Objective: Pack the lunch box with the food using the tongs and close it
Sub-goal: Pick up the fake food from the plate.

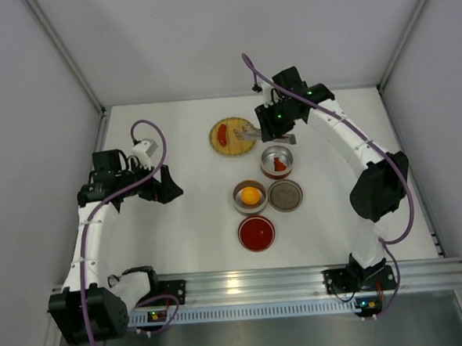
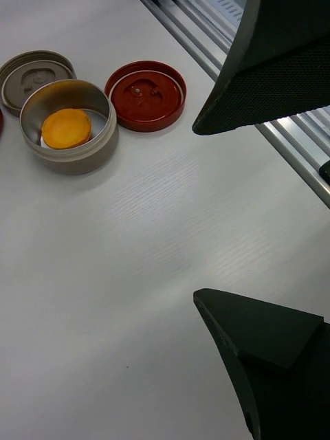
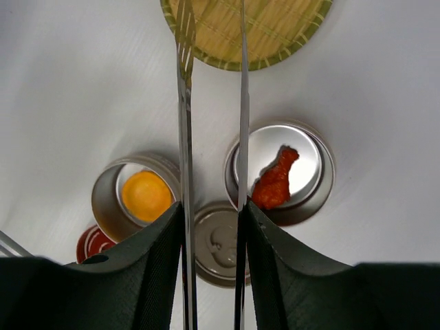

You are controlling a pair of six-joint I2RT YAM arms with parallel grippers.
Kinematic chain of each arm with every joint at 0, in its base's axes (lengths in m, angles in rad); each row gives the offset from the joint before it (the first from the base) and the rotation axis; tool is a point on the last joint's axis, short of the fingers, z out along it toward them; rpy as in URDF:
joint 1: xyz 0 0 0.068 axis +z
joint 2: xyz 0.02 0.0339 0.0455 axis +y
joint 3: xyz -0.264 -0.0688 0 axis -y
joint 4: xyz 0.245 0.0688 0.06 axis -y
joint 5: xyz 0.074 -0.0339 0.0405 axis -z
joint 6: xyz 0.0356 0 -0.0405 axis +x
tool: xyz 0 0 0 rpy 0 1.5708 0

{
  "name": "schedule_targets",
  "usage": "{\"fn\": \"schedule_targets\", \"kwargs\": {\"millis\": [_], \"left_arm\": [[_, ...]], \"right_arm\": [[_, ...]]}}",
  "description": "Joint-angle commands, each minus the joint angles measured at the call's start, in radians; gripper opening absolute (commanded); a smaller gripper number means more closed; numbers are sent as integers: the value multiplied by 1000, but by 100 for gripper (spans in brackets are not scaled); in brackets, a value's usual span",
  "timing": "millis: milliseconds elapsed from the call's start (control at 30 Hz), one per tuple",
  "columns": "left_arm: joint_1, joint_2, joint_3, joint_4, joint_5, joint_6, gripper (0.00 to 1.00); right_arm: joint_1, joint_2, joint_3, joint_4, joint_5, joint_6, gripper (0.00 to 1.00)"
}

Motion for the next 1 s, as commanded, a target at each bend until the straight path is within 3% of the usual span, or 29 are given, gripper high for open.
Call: {"fn": "schedule_targets", "kwargs": {"millis": [0, 267, 500, 967], "left_arm": [[-1, -1, 31, 63, -2, -36, 98], [0, 25, 34, 95, -28, -111, 99], [0, 5, 29, 94, -57, -88, 98], [0, -25, -14, 114, -77, -72, 98]], "right_arm": [[60, 45, 96, 100, 49, 129, 39], [124, 177, 187, 119, 97, 205, 40], [152, 278, 259, 128, 143, 223, 41], [161, 357, 319, 142, 146, 241, 43]]}}
